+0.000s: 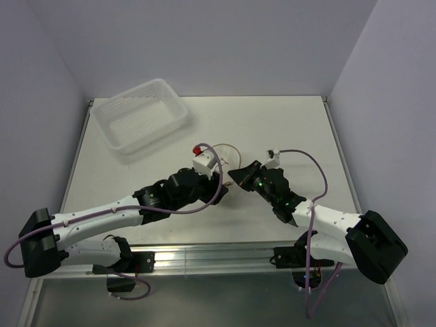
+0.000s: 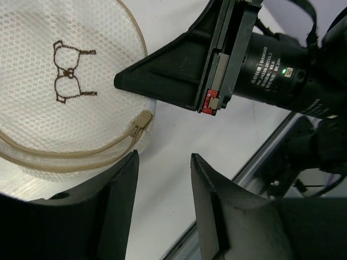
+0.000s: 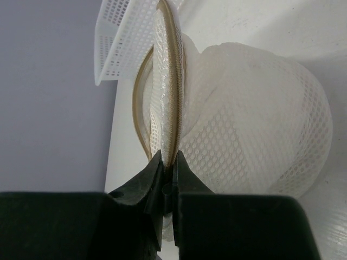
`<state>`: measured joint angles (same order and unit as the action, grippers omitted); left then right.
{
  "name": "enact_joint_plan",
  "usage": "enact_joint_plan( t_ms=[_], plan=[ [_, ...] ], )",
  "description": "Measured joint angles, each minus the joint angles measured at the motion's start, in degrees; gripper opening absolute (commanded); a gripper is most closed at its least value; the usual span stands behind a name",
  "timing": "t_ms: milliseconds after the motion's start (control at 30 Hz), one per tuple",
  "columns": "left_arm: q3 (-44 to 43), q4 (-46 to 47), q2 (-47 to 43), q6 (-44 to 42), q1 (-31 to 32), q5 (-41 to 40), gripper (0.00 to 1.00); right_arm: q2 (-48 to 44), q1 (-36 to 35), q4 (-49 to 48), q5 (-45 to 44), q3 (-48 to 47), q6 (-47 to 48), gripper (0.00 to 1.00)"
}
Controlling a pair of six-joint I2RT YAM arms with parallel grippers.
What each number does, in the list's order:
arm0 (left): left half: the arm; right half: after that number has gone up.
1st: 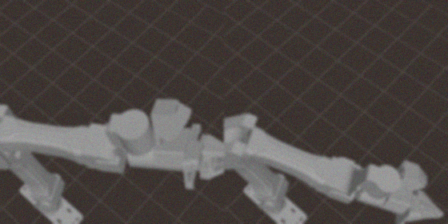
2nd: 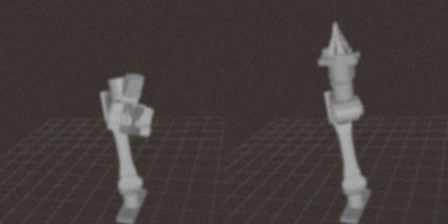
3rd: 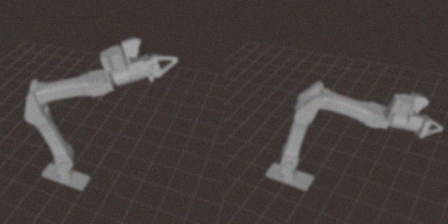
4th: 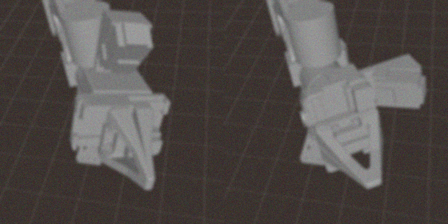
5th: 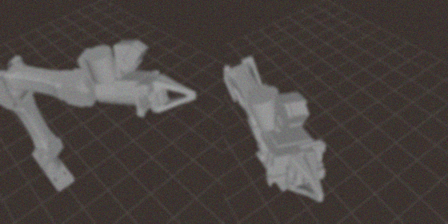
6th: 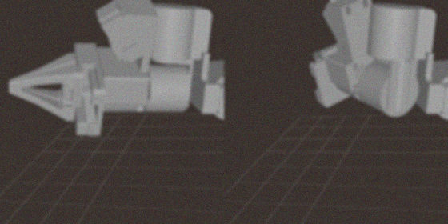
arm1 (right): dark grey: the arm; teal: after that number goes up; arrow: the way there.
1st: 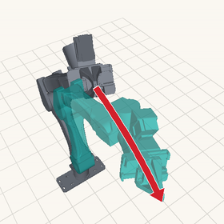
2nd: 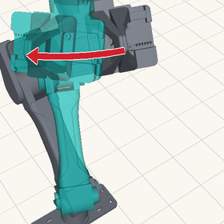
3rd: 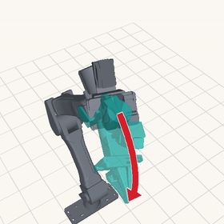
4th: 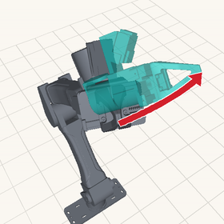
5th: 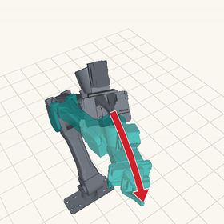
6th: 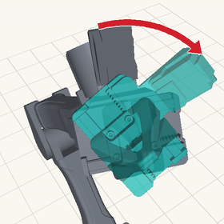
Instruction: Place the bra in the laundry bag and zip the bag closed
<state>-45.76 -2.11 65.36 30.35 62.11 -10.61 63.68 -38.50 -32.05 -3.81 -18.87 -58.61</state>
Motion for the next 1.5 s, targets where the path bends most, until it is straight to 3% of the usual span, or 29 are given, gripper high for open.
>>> enact_joint_plan(
  t_ms=[433,733,800,1000,1067,1200,1500],
  plan=[
    [-6.80,0.90,12.61,-9.77,2.38,-6.67,0.53,0.33,1.66,0.09,3.93,-0.70,1.03,0.00],
    [-7.26,0.96,15.15,-11.89,2.38,-8.33,0.51,0.33,2.16,-0.13,6.23,-0.70,1.03,0.00],
    [-7.54,1.16,15.82,-12.20,2.38,-8.66,0.41,0.31,2.19,-0.13,6.49,-0.70,1.03,0.00],
    [-7.80,1.55,17.09,-12.94,2.40,-9.07,0.31,0.31,2.34,-0.11,6.71,-0.70,1.03,0.00],
    [-7.98,1.57,17.11,-13.03,2.45,-9.33,0.17,0.31,2.40,-0.20,6.69,-0.70,1.01,0.00],
    [-8.00,1.77,17.09,-12.96,2.49,-9.46,0.01,0.31,2.45,-0.44,6.71,-0.70,1.03,0.00],
    [-6.56,3.41,14.91,-11.87,2.49,-9.46,0.00,0.26,5.66,-0.59,11.08,-0.70,1.03,0.00]
  ],
)
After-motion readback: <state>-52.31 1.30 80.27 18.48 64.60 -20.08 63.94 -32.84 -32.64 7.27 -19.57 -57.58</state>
